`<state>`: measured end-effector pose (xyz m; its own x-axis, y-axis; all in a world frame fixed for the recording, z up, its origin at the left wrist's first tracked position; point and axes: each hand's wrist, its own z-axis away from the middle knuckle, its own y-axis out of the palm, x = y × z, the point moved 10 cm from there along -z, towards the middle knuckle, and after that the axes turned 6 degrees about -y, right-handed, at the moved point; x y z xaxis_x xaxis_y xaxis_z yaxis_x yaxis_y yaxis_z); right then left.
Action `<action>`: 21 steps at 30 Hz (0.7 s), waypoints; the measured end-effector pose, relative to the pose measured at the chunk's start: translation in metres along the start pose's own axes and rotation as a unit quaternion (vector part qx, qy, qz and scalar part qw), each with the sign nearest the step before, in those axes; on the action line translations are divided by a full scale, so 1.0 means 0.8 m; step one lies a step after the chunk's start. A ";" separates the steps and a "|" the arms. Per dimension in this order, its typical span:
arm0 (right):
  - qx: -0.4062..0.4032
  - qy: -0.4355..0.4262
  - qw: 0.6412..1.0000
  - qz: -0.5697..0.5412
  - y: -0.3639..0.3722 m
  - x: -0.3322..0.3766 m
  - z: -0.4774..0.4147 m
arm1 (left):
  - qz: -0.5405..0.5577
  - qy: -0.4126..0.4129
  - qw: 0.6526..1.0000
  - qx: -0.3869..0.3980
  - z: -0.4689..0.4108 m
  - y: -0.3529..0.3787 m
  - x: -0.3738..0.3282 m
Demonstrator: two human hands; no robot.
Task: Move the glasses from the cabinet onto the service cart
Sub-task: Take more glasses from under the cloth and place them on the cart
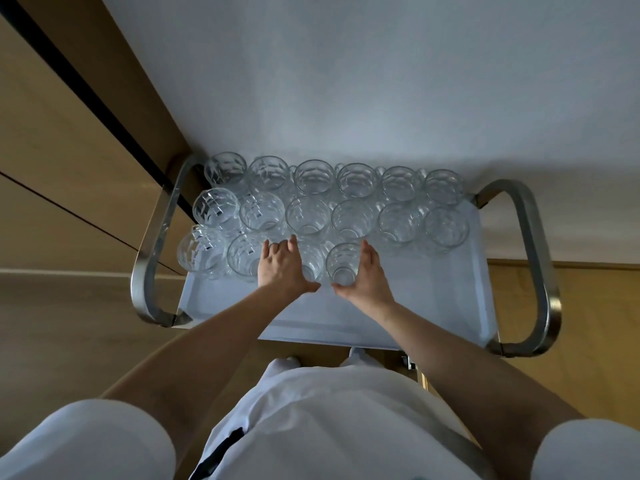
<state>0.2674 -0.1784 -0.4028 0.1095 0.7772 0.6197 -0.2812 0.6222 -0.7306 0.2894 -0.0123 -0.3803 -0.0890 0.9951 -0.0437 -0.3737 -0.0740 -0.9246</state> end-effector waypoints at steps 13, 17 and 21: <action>-0.043 0.027 0.998 -0.041 0.003 -0.005 -0.004 | 0.113 -0.044 0.992 -0.023 -0.008 0.000 0.004; -0.042 0.022 0.998 -0.050 0.005 -0.007 -0.004 | 0.111 -0.057 0.992 -0.003 -0.002 0.006 0.003; -0.045 0.019 0.997 -0.060 0.008 -0.008 -0.006 | 0.115 -0.058 0.992 -0.007 -0.004 0.015 0.007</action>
<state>0.2696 -0.1786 -0.4131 0.1739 0.6987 0.6939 -0.1778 0.7154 -0.6757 0.2874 -0.0076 -0.3928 -0.2774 0.9372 -0.2115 -0.3174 -0.2972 -0.9005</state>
